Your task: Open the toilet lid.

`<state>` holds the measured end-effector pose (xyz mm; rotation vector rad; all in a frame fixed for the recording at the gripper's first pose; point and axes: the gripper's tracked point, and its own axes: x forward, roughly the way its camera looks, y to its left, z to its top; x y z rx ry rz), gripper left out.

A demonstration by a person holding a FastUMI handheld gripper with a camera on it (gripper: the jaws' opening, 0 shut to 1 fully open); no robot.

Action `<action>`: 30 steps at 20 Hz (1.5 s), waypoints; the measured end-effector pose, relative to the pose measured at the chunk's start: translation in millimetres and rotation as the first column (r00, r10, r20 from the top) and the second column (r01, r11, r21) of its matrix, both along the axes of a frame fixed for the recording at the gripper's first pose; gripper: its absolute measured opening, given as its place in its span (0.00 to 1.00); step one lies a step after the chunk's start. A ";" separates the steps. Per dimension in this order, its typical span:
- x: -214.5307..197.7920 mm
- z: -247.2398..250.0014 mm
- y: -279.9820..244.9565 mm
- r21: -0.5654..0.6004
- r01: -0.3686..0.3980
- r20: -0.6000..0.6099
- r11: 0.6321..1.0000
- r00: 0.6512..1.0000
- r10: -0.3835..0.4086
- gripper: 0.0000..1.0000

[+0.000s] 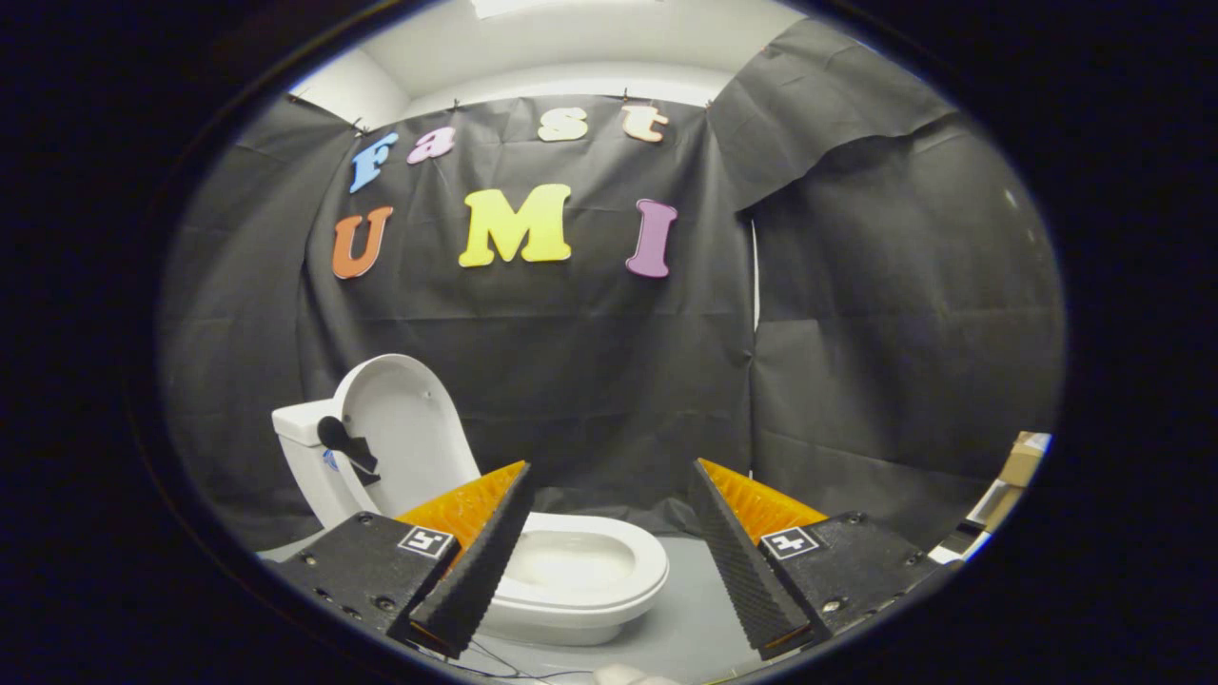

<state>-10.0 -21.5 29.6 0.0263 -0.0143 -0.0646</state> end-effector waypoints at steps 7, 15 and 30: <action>-0.8 1.6 -0.7 -0.011 0.001 -0.002 1.000 1.000 -0.001 1.00; -0.9 3.1 4.2 -0.023 -0.007 -0.004 1.000 1.000 0.007 1.00; -3.4 3.2 2.9 -0.017 -0.006 -0.014 1.000 1.000 0.006 1.00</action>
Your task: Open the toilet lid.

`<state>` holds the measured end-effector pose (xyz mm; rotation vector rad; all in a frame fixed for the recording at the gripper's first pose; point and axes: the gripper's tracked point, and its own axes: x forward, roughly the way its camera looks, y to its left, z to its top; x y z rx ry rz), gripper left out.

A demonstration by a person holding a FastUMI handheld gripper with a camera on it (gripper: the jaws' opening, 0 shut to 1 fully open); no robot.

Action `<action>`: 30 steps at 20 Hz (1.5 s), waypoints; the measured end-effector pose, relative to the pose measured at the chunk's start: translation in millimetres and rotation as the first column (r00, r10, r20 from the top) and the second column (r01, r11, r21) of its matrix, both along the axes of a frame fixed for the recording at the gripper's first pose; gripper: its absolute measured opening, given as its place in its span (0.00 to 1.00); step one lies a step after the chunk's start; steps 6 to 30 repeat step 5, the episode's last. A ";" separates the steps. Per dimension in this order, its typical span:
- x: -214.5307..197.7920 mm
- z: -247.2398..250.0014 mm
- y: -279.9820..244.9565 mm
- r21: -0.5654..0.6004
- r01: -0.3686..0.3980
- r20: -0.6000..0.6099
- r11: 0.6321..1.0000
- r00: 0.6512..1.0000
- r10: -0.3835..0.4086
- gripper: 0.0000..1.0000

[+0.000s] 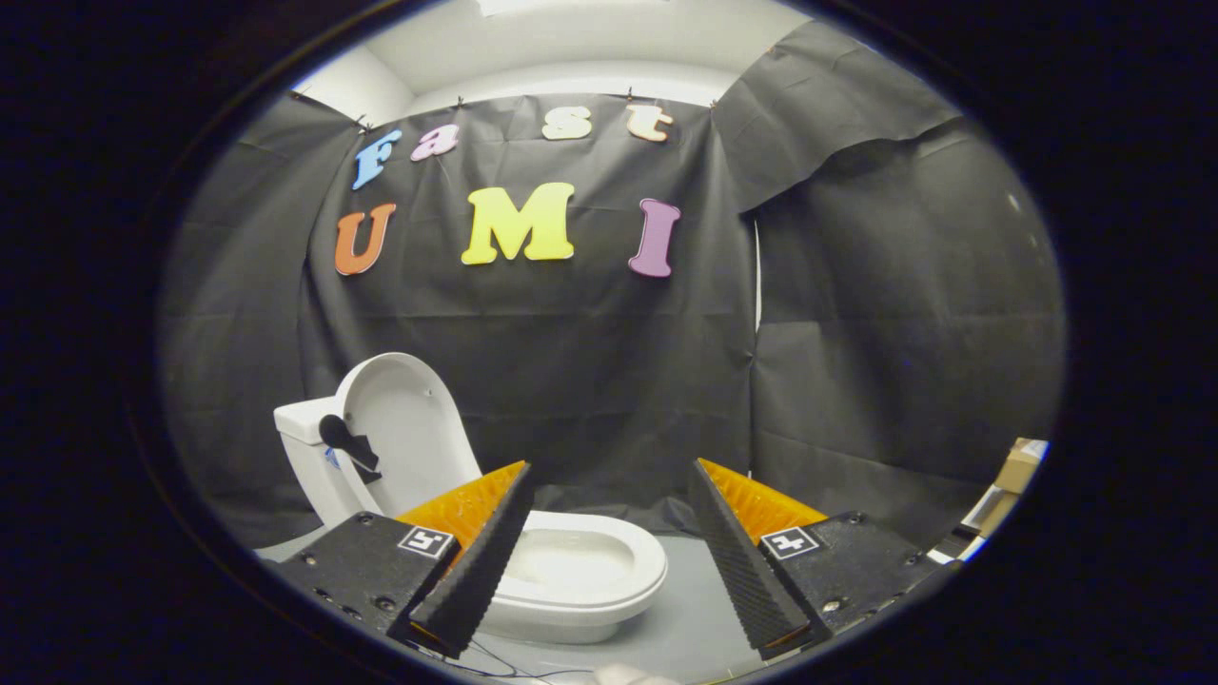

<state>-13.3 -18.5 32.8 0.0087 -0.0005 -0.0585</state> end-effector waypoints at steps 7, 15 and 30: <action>-0.4 -0.3 1.5 -0.001 -0.005 -0.002 1.000 1.000 0.005 1.00; -0.4 -0.3 1.5 -0.001 -0.005 -0.002 1.000 1.000 0.005 1.00; -0.4 -0.3 1.5 -0.001 -0.005 -0.002 1.000 1.000 0.005 1.00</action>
